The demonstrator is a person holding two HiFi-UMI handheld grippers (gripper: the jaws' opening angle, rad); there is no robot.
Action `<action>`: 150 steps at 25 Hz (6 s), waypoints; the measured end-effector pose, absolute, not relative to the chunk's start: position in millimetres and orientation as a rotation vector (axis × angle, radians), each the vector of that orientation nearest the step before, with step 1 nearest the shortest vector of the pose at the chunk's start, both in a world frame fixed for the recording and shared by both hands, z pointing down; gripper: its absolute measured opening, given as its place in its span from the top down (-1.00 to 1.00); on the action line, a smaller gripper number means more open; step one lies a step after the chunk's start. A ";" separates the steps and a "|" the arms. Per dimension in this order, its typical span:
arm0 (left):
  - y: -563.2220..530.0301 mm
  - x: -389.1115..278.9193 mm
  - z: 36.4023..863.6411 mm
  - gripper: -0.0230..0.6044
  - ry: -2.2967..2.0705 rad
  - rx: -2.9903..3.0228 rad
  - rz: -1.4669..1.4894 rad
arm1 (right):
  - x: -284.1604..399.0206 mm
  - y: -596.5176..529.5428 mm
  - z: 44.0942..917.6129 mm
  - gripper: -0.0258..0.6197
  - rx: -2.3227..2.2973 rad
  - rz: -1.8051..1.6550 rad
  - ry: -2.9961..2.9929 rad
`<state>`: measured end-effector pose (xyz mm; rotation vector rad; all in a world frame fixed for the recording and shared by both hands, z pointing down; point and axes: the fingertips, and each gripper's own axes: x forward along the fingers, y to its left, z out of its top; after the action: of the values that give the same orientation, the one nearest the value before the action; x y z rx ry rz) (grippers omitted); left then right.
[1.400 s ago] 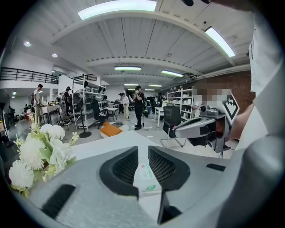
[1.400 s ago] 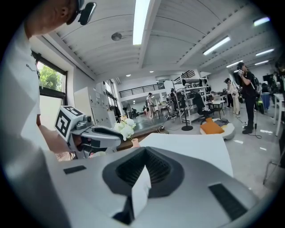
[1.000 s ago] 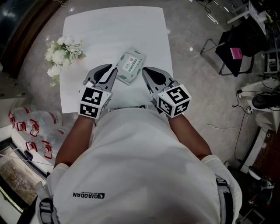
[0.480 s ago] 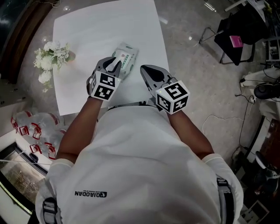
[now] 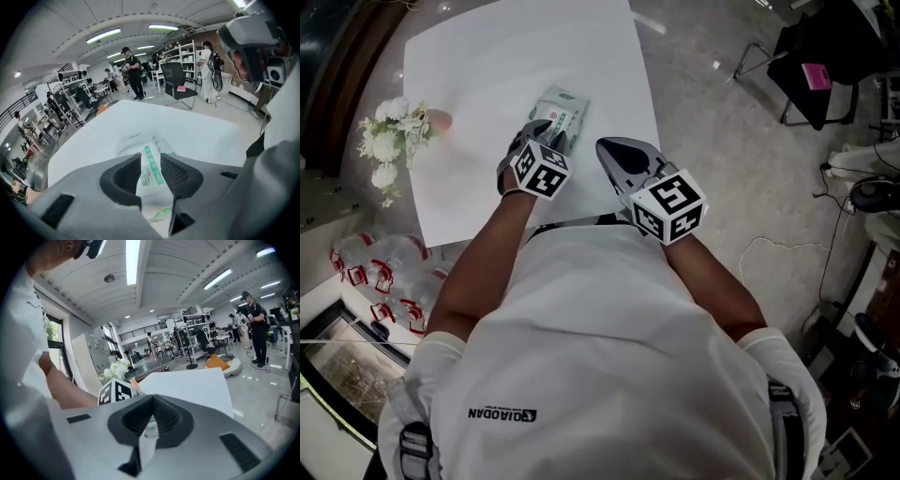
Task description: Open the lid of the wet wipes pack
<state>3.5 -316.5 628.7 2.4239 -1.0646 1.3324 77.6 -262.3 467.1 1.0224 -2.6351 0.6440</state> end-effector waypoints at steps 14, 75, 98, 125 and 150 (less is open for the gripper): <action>-321.9 15.4 655.3 0.40 -1.109 2.308 1.392 | 94.9 -274.6 482.8 0.90 0.921 0.680 -2.638; -368.0 -100.9 649.8 0.71 -1.210 2.178 1.057 | 43.6 -268.0 469.1 0.90 0.994 0.617 -2.610; -362.9 -88.9 670.8 0.89 -1.048 2.237 1.065 | 28.6 -256.2 467.2 0.90 1.125 0.624 -2.522; -283.7 -142.0 452.8 0.90 -1.314 2.439 0.465 | -11.0 -263.2 414.1 0.90 1.031 0.491 -2.684; -267.6 -140.3 407.5 0.90 -1.387 2.516 0.410 | -6.5 -266.1 404.9 0.91 1.047 0.432 -2.708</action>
<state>-140.3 -267.6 407.5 2.5156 -1.3874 0.4104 -6.5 -266.1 404.9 1.0465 -2.7084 0.4321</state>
